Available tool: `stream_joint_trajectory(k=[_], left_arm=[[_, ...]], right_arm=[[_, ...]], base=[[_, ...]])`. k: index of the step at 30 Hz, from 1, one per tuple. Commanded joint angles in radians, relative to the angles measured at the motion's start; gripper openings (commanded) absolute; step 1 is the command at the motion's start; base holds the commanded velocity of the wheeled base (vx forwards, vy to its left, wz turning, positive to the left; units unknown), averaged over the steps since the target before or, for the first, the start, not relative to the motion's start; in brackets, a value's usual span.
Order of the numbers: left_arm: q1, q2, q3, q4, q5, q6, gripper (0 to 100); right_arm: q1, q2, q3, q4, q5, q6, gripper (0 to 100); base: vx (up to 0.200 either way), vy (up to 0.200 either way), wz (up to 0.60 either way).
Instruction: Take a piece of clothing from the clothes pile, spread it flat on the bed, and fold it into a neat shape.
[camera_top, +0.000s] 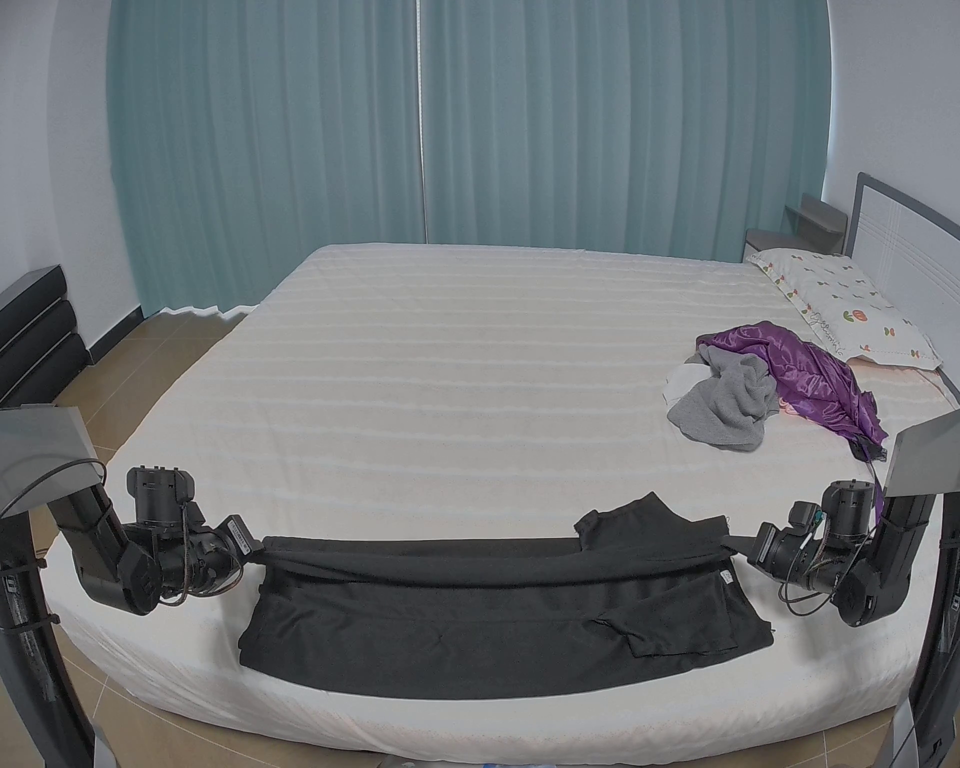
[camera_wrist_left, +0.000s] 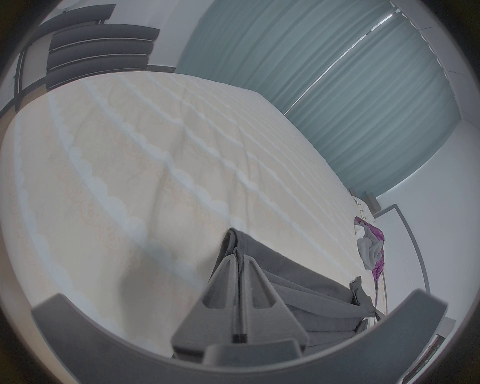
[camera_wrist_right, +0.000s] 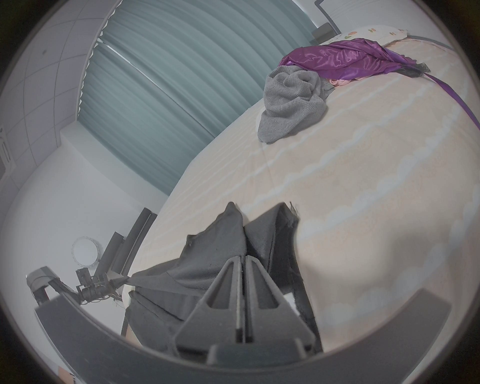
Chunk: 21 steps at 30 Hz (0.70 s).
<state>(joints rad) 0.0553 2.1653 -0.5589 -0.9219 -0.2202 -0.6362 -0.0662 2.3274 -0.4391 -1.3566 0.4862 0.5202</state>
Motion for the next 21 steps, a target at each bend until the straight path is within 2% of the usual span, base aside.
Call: stream_joint_trajectory(k=[1, 3, 4, 5, 11, 15, 18, 21], left_arm=[[0.0, 0.008, 0.04, -0.018, -0.001, 0.003, 0], [0.0, 0.01, 0.056, -0.032, -0.001, 0.004, 0], [-0.002, 0.011, 0.07, -0.044, -0.001, 0.004, 100], [-0.002, 0.014, 0.079, -0.054, 0.001, 0.007, 100], [0.0, 0.005, 0.134, -0.117, 0.001, 0.036, 100], [0.006, 0.001, 0.129, -0.149, 0.001, 0.032, 100], [0.018, -0.009, 0.077, -0.14, -0.001, 0.023, 100], [0.017, -0.001, -0.012, -0.095, -0.001, -0.005, 100]], right_arm=[[0.0, 0.052, 0.04, -0.029, 0.0, -0.02, 0], [0.0, 0.066, 0.054, -0.052, 0.0, -0.034, 0], [-0.001, 0.081, 0.065, -0.078, -0.001, -0.046, 0], [0.0, 0.087, 0.073, -0.095, -0.001, -0.049, 100], [-0.015, 0.064, 0.094, -0.174, 0.0, -0.046, 100], [-0.032, 0.03, 0.076, -0.171, 0.003, -0.031, 100], [-0.047, -0.005, 0.025, -0.159, 0.006, 0.023, 100], [-0.04, -0.014, -0.046, -0.07, 0.009, 0.07, 100]], base=[[0.0, 0.0, 0.0], [0.0, 0.0, 0.0], [0.0, 0.0, 0.0], [0.0, 0.0, 0.0], [0.0, 0.0, 0.0], [0.0, 0.0, 0.0], [0.0, 0.0, 0.0], [0.0, 0.0, 0.0]])
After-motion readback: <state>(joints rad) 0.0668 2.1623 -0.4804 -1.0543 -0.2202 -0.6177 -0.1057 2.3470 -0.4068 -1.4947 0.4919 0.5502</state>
